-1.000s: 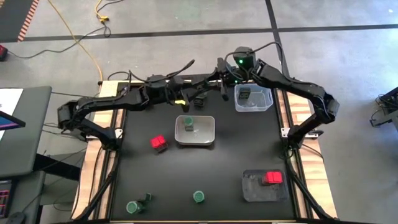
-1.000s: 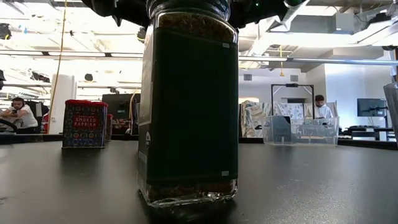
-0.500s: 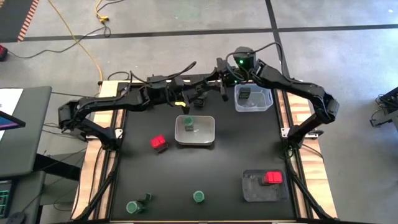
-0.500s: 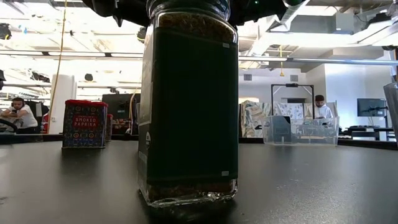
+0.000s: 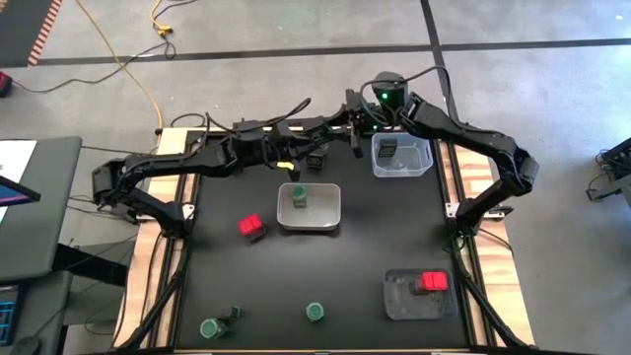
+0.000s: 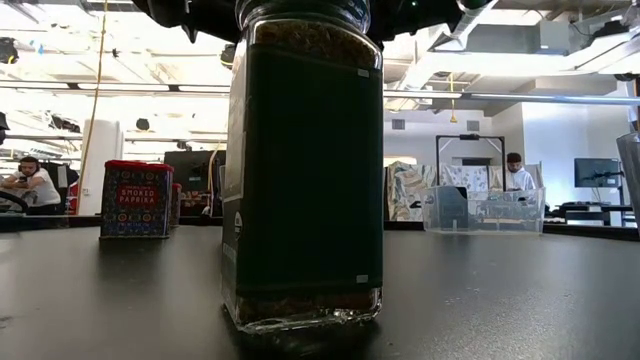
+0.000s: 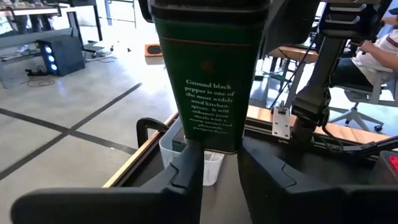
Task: Sort spices by type
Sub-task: Put the top left black seasoning can into the transparent bin
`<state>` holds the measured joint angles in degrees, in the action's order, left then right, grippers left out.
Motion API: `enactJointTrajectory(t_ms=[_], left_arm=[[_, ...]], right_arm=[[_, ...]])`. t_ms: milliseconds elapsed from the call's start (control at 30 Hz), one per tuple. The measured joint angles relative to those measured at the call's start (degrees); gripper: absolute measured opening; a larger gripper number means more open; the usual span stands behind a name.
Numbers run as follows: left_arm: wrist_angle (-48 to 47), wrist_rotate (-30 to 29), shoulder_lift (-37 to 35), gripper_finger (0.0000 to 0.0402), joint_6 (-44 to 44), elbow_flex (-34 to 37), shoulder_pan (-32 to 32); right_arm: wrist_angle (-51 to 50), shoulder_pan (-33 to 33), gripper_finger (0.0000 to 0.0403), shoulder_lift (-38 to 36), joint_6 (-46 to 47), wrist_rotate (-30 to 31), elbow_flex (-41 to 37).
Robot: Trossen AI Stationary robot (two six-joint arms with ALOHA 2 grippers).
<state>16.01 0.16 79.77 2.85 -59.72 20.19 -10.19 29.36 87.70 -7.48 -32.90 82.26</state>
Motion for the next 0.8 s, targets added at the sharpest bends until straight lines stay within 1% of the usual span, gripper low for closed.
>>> enactJointTrajectory(t_ms=[167, 267, 400, 533, 800], left_arm=[[0.0, 0.03, 0.02, 0.007, 0.45, 0.0, -0.13], [0.01, 0.09, 0.02, 0.0073, 2.57, 0.0, -0.13], [0.09, 0.17, 0.02, 0.0081, 2.53, 0.0, -0.13], [0.09, 0.17, 0.02, 0.0101, 2.7, 0.0, -0.2], [0.63, 0.38, 0.02, 0.0159, 2.95, 0.0, -0.42]], right_arm=[[0.0, -0.02, 0.0159, 0.0, 0.01, -0.07, 0.0], [0.0, -0.02, 0.0159, 0.0, 0.02, -0.17, 0.0], [0.0, -0.12, 0.0159, 0.0, 0.02, -0.25, 0.0], [0.0, -0.5, 0.0159, 0.0, -0.05, -0.27, 0.0], [0.64, -1.36, 0.0159, 0.17, -0.35, -0.4, 0.0]])
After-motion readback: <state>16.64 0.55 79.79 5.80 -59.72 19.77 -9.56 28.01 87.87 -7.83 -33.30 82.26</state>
